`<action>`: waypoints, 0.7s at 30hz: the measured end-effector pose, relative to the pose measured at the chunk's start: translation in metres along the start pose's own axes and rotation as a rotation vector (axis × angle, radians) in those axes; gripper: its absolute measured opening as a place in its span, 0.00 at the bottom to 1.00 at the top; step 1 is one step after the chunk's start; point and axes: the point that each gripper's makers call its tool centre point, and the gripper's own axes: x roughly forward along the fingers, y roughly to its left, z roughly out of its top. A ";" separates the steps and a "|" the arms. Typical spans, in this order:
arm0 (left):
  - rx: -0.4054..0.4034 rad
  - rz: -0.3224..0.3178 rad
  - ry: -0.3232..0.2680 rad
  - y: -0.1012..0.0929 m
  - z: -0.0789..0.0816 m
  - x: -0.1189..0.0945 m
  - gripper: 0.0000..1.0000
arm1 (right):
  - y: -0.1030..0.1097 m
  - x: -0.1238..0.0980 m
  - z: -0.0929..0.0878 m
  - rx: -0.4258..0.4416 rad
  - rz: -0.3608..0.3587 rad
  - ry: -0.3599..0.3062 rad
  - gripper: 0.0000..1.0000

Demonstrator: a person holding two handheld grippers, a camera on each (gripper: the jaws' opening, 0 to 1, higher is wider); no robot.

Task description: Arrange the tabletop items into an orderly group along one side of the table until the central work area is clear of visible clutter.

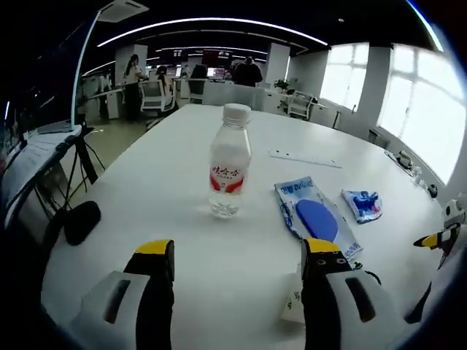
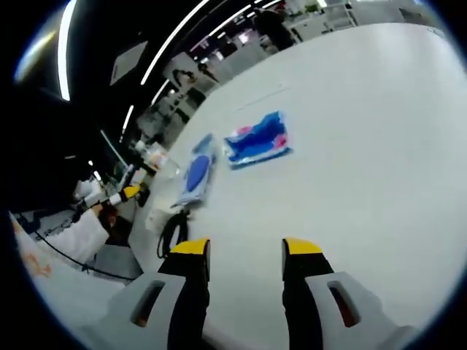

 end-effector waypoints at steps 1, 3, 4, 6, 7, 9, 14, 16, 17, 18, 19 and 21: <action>-0.007 0.004 0.006 0.001 -0.004 -0.002 0.72 | 0.001 0.000 0.001 0.003 0.004 -0.005 0.38; -0.011 0.008 0.011 0.001 -0.009 -0.006 0.72 | 0.001 0.000 0.002 0.003 0.008 -0.009 0.38; -0.014 0.007 0.015 0.001 -0.012 -0.007 0.72 | 0.002 0.000 0.003 0.002 0.008 -0.010 0.38; -0.016 0.008 0.022 -0.001 -0.016 -0.009 0.72 | 0.002 0.000 0.003 0.002 0.011 -0.012 0.38; -0.017 0.006 0.025 -0.003 -0.018 -0.010 0.72 | 0.002 0.000 0.003 0.002 0.012 -0.011 0.38; -0.026 0.003 0.027 -0.005 -0.021 -0.013 0.71 | 0.004 0.001 0.001 -0.004 0.014 -0.004 0.38; -0.049 -0.008 0.040 -0.013 -0.033 -0.015 0.71 | 0.008 0.002 -0.002 -0.022 0.018 0.009 0.39; -0.055 -0.004 0.038 -0.016 -0.037 -0.017 0.71 | 0.008 0.001 -0.002 -0.032 0.014 0.010 0.40; -0.058 -0.006 0.036 -0.017 -0.039 -0.017 0.71 | 0.007 0.000 -0.002 -0.032 0.013 0.010 0.40; -0.068 -0.008 0.040 -0.018 -0.042 -0.017 0.71 | 0.006 0.000 -0.002 -0.029 0.011 0.008 0.40; -0.075 -0.009 0.043 -0.018 -0.044 -0.017 0.71 | 0.005 -0.001 -0.003 -0.027 0.009 0.008 0.40; -0.087 -0.009 0.051 -0.018 -0.048 -0.018 0.70 | 0.003 -0.001 -0.004 -0.029 0.004 0.013 0.40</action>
